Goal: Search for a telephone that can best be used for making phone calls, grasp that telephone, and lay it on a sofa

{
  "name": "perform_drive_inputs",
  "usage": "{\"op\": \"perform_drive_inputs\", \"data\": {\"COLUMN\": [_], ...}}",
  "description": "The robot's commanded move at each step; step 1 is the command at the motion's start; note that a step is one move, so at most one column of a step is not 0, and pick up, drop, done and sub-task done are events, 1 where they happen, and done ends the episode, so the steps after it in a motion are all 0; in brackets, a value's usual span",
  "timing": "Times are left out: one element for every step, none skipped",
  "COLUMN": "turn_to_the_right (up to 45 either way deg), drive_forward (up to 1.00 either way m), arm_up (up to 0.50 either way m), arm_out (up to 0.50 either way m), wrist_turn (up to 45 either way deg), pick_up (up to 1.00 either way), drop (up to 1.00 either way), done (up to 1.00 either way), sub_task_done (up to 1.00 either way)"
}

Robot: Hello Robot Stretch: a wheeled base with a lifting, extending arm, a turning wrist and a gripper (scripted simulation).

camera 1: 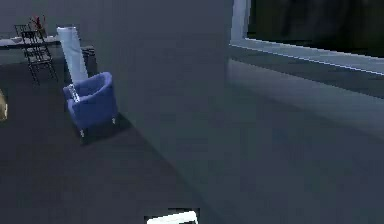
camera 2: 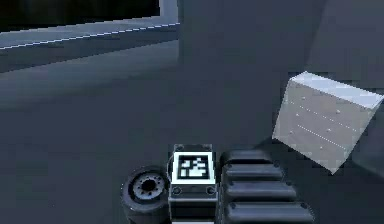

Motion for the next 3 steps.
{"op": "perform_drive_inputs", "data": {"turn_to_the_right": [45.0,18.0,0.0], "drive_forward": [0.00,0.00,0.05], "arm_up": [0.00,0.00,0.00], "arm_out": [0.00,0.00,0.00], "wrist_turn": [0.0,0.0,0.0], "pick_up": [0.00,0.00,0.00], "drop": [0.00,0.00,0.00], "done": [0.00,0.00,0.00], "sub_task_done": [0.00,0.00,0.00]}}
